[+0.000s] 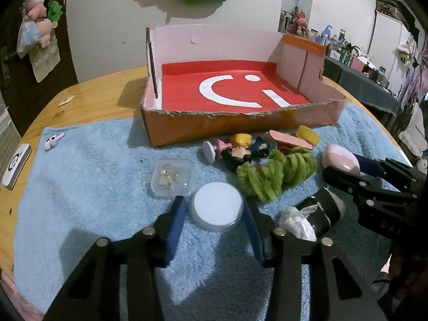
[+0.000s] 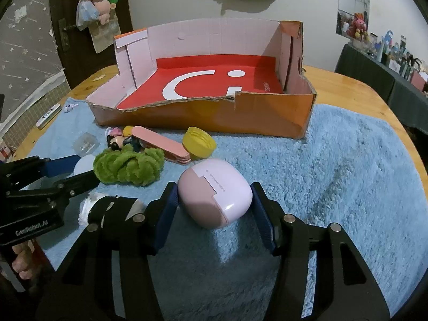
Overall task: Organize objects
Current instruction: 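Grasp the pink earbud case with the right gripper while the left grasps the white round container, then lift both held items and carry them over the red-lined box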
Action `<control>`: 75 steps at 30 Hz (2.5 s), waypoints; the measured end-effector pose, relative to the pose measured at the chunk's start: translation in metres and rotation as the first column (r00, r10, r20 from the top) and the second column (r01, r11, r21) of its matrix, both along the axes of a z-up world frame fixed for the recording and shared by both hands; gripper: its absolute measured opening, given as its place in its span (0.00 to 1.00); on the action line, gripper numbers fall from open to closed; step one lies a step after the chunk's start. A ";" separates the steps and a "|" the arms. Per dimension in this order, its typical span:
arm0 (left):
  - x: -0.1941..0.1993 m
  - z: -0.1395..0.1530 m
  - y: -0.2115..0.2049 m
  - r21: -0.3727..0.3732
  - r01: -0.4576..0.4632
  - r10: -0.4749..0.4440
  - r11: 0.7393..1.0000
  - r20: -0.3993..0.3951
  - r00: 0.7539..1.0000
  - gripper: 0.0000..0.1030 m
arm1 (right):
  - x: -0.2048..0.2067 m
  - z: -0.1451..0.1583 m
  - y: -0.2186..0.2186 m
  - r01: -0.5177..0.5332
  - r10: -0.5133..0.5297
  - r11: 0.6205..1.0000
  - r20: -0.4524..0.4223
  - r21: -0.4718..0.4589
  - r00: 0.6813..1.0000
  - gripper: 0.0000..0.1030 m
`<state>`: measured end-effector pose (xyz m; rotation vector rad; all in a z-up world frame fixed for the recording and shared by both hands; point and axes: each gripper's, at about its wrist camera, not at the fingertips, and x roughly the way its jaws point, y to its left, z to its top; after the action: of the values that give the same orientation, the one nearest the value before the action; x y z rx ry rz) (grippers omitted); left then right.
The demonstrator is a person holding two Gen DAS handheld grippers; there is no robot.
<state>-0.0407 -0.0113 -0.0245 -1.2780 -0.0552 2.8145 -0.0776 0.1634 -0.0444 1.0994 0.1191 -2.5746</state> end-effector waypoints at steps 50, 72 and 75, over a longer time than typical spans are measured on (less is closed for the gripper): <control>-0.022 0.051 0.004 -0.008 0.024 -0.025 1.000 -0.100 0.995 0.40 | -0.016 0.053 -0.001 -0.031 0.026 0.998 -0.081 -0.061 0.996 0.51; -0.081 0.076 0.004 -0.006 0.019 -0.020 1.000 -0.118 0.993 0.40 | -0.061 0.072 -0.006 -0.043 0.038 0.997 -0.083 -0.064 0.996 0.51; -0.089 0.075 0.002 -0.002 0.014 -0.014 1.000 -0.108 0.994 0.40 | -0.069 0.072 -0.008 -0.044 0.039 0.997 -0.071 -0.066 0.997 0.51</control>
<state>-0.1295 -0.0091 0.0501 -1.1201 -0.0399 2.8663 -0.1469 0.1556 0.0275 0.9739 0.0703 -2.5610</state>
